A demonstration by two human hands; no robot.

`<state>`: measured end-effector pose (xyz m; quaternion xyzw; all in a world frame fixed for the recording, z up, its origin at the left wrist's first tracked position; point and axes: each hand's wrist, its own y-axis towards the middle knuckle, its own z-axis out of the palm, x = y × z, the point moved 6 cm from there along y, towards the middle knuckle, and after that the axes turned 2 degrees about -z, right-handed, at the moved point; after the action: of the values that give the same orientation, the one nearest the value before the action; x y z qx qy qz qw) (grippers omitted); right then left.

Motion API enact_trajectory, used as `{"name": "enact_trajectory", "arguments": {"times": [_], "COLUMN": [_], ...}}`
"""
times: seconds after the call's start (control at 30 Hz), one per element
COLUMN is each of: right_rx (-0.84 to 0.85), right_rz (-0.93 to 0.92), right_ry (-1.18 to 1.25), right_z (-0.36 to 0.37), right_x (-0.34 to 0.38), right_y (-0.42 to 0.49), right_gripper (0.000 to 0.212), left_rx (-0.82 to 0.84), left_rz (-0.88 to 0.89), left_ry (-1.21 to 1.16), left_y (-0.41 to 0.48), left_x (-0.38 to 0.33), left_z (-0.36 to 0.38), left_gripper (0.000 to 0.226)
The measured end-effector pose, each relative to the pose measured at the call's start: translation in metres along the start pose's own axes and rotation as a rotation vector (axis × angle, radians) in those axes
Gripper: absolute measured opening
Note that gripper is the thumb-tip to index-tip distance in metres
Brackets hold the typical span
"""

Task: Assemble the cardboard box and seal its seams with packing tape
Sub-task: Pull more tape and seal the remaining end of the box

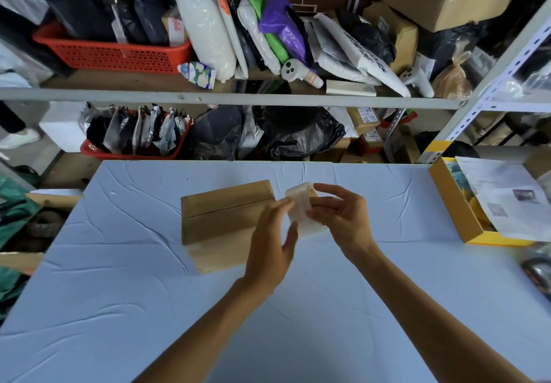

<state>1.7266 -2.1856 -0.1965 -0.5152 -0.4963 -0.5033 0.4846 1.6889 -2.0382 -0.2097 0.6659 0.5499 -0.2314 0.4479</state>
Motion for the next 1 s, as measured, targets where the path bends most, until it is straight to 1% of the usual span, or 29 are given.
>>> {"name": "enact_trajectory", "arguments": {"times": [0.03, 0.07, 0.1, 0.13, 0.17, 0.2, 0.27, 0.37, 0.4, 0.47, 0.5, 0.53, 0.57, 0.63, 0.67, 0.73, 0.8, 0.87, 0.93, 1.0], "right_rx": [-0.003, 0.003, 0.017, 0.034, 0.047, 0.053, 0.047, 0.062, 0.04, -0.026, -0.006, 0.079, 0.206, 0.454, 0.52, 0.554, 0.533, 0.511, 0.529, 0.532], "right_rz": [-0.002, -0.011, -0.025, -0.038, -0.05, -0.063, -0.107, -0.258, -0.333, -0.483, -0.51, -0.482, -0.4, -0.194, -0.141, -0.133, -0.115, -0.125, -0.153, -0.154], "right_ry": [0.004, 0.013, 0.026, 0.033, 0.028, 0.001, -0.133, -0.479, -0.613, -0.841, -0.899, -0.911, -0.863, -0.612, -0.478, -0.339, -0.242, -0.167, -0.129, -0.067], "right_z": [-0.001, -0.002, -0.001, 0.001, 0.002, 0.004, 0.006, 0.003, -0.003, -0.016, -0.022, -0.024, -0.023, -0.017, -0.015, -0.013, -0.011, -0.01, -0.008, -0.009], "right_x": [0.0, 0.0, 0.0, 0.001, 0.002, 0.003, 0.006, 0.021, 0.03, 0.05, 0.057, 0.06, 0.06, 0.059, 0.061, 0.067, 0.07, 0.072, 0.074, 0.074], "right_y": [0.0, -0.001, -0.001, -0.002, -0.004, -0.005, -0.009, -0.013, -0.013, -0.011, -0.007, -0.001, 0.003, 0.003, 0.002, -0.002, -0.005, -0.006, -0.008, -0.009], "right_gripper": [0.046, 0.048, 0.049, 0.049, 0.048, 0.047, 0.045, 0.042, 0.041, 0.043, 0.047, 0.05, 0.05, 0.042, 0.035, 0.024, 0.021, 0.021, 0.019, 0.016], "left_rx": [-0.039, -0.014, 0.059, 0.12, 0.146, 0.128, 0.084, 0.18, 0.229, 0.353, 0.422, 0.499, 0.582, 0.722, 0.761, 0.784, 0.792, 0.727, 0.652, 0.652], "left_rz": [-0.15, -0.335, -0.514, -0.649, -0.732, -0.775, -0.81, -0.777, -0.722, -0.559, -0.474, -0.395, -0.331, -0.26, -0.245, -0.264, -0.301, -0.256, -0.207, -0.178], "left_ry": [-0.097, -0.195, -0.307, -0.428, -0.528, -0.605, -0.672, -0.667, -0.619, -0.541, -0.533, -0.532, -0.531, -0.534, -0.549, -0.637, -0.706, -0.613, -0.537, -0.515], "left_y": [0.006, 0.013, 0.019, 0.024, 0.028, 0.032, 0.039, 0.044, 0.047, 0.051, 0.052, 0.052, 0.051, 0.049, 0.048, 0.046, 0.043, 0.043, 0.046, 0.048], "left_x": [0.007, 0.014, 0.02, 0.022, 0.023, 0.022, 0.019, 0.018, 0.017, 0.011, 0.006, -0.001, -0.008, -0.022, -0.028, -0.037, -0.046, -0.052, -0.056, -0.058], "left_z": [-0.004, -0.004, 0.002, 0.008, 0.013, 0.015, 0.014, 0.016, 0.013, 0.006, 0.001, -0.003, -0.008, -0.018, -0.023, -0.033, -0.036, -0.037, -0.04, -0.043], "left_gripper": [0.039, 0.042, 0.05, 0.058, 0.058, 0.05, 0.028, 0.01, 0.007, 0.011, 0.01, 0.008, 0.006, 0.008, 0.01, 0.012, 0.014, 0.016, 0.018, 0.019]}}
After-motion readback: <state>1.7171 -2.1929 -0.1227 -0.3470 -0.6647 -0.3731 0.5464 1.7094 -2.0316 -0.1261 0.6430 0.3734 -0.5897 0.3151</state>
